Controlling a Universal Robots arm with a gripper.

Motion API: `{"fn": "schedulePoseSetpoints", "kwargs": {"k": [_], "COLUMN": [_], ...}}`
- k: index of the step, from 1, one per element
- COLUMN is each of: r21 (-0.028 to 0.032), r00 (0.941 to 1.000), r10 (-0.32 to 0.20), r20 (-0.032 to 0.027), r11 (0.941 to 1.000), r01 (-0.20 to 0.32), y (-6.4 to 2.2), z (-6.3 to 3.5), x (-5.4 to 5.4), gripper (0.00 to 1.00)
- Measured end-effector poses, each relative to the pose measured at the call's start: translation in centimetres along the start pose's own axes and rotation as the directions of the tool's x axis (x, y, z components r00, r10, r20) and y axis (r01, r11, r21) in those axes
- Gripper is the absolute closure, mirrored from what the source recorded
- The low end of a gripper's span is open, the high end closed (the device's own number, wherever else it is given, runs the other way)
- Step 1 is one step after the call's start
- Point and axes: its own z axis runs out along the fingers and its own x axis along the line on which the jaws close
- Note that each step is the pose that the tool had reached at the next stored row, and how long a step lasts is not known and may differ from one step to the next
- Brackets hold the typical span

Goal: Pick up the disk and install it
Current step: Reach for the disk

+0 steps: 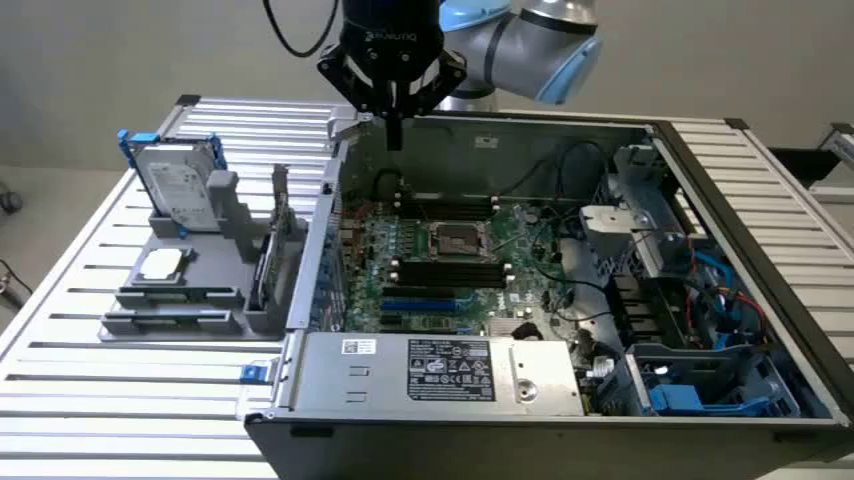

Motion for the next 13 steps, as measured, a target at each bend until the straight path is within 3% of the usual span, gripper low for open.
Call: {"fn": "schedulePoseSetpoints", "kwargs": {"k": [10,13], "r21": [0.0,0.0], "r00": [1.0,1.0], "r10": [0.0,0.0], "r20": [0.0,0.0], "r11": [1.0,1.0], "r01": [0.0,0.0], "y": [0.0,-0.08], "z": [0.0,-0.02], "x": [0.0,1.1], "gripper": [0.89,0.89]}}
